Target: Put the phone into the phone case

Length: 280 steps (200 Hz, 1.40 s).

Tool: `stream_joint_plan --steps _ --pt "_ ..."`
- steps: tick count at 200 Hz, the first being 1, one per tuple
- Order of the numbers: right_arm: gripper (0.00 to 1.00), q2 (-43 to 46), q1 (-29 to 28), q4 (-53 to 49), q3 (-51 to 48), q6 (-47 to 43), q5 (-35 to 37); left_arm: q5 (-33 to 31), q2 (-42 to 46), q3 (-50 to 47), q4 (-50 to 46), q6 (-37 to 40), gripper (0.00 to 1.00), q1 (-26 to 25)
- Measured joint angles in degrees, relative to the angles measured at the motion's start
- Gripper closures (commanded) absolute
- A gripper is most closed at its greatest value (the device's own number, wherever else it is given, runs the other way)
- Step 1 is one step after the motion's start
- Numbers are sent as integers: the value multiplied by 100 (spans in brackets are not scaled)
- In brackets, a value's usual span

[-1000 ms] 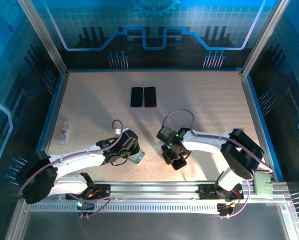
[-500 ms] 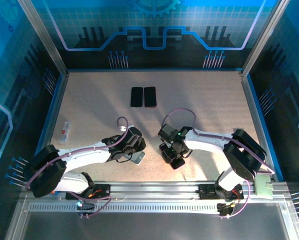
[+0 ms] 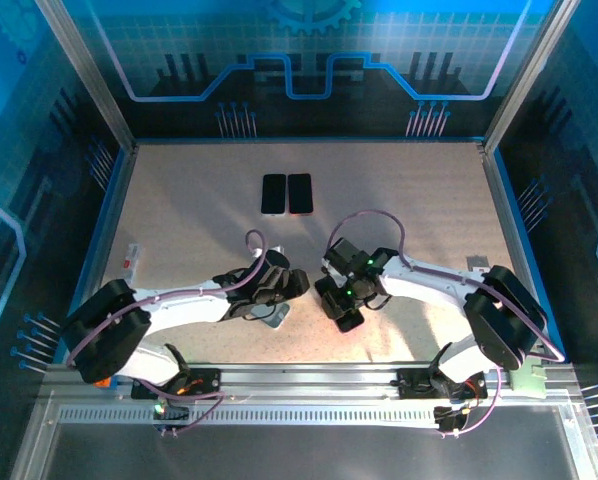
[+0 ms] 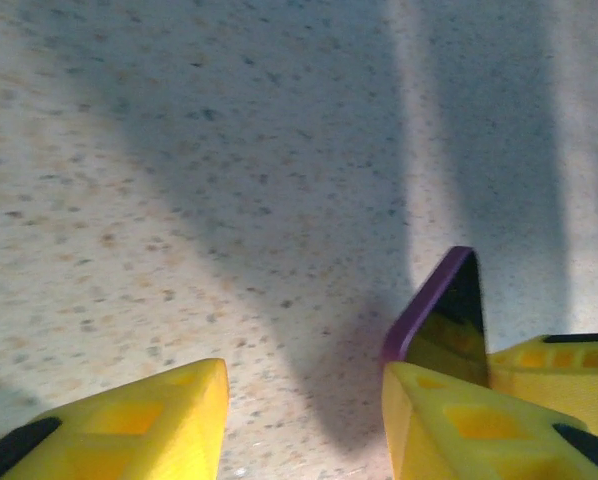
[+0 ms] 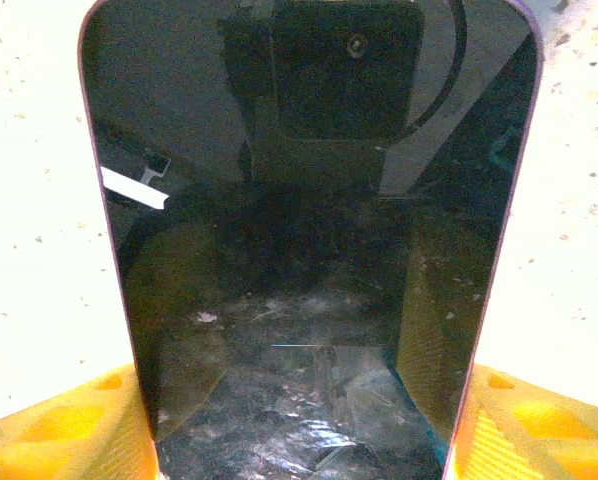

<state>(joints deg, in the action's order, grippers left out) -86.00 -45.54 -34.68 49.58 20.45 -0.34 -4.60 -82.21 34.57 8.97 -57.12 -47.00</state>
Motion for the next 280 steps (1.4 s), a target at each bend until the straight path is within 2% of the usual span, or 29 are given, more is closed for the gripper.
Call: stream_joint_plan --steps 36,70,173,213,242,263,271,280 --pt "55 0 24 7 -2 2 -103 385 -334 2 658 4 52 0" --pt "55 0 68 7 -2 4 -186 647 -575 72 833 4 54 0" --pt "55 9 175 68 164 11 -452 925 -807 74 1303 2 62 0" --pt "55 20 175 57 164 52 -485 953 -903 74 1471 -72 78 0" --pt "55 37 238 9 164 94 -507 1038 -905 74 1733 -138 100 0" --pt "54 103 286 -31 164 92 -531 1056 -907 74 1849 -142 100 0" --pt "51 125 291 -42 164 92 -527 1058 -914 74 1895 -146 100 0" --pt "35 144 308 -46 162 92 -529 1056 -914 59 1950 -146 100 0"
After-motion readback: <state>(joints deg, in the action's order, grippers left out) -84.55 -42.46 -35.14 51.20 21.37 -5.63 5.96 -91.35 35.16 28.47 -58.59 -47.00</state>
